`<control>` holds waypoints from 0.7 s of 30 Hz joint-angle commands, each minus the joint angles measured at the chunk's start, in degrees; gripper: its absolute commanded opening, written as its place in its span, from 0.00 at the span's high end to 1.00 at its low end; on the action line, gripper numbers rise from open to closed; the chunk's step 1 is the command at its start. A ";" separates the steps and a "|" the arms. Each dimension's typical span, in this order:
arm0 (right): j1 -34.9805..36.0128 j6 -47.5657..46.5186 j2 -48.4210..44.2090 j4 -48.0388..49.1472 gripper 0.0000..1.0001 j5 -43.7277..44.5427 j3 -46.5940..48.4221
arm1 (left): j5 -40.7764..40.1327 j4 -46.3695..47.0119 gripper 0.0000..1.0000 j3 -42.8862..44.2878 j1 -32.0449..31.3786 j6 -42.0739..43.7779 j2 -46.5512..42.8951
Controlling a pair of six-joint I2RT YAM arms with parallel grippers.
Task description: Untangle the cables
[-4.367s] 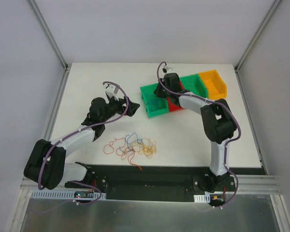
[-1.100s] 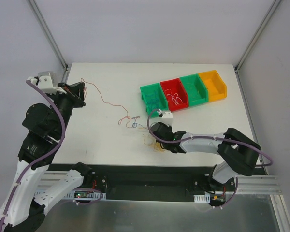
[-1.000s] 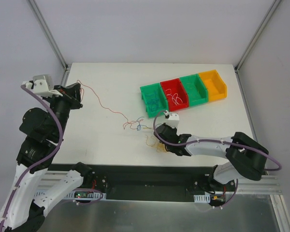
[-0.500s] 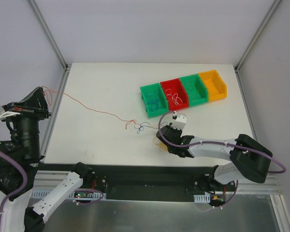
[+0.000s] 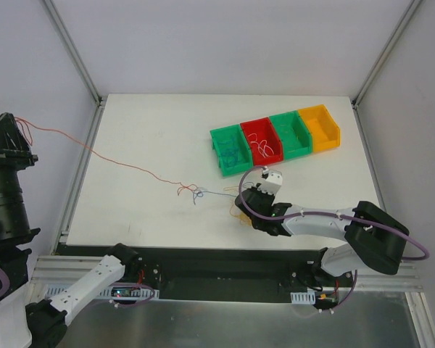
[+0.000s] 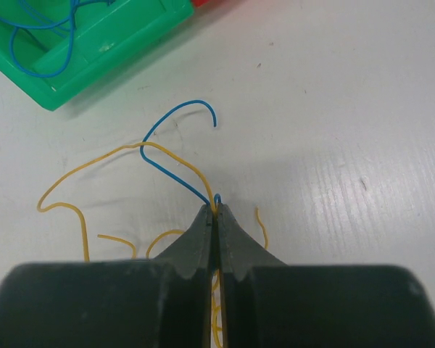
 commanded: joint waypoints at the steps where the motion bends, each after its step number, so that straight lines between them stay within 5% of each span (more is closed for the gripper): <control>1: -0.29 0.00 -0.44 -0.16 0.99 3.03 0.19 | -1.21 0.21 1.00 5.58 0.61 5.82 4.98; 4: 0.06 -3.33 0.96 -0.34 0.99 2.06 2.29 | 1.05 -3.64 1.00 7.00 0.61 -0.64 8.15; 9: 1.38 -10.97 1.50 -0.51 0.94 -1.53 5.37 | 16.96 -7.52 1.00 -0.46 0.61 -13.05 10.43; 12: 1.64 -17.39 0.97 0.01 0.80 -6.54 6.52 | 20.74 -9.11 1.00 0.14 0.61 -15.70 12.72; 16: 1.64 -31.34 -0.61 3.10 0.42 -22.07 8.97 | 25.23 -9.28 1.00 -0.12 0.61 -18.86 13.60; 21: 1.65 -44.27 -5.89 1.50 0.12 -35.33 10.65 | 28.75 -9.28 1.00 -1.08 0.61 -20.98 13.52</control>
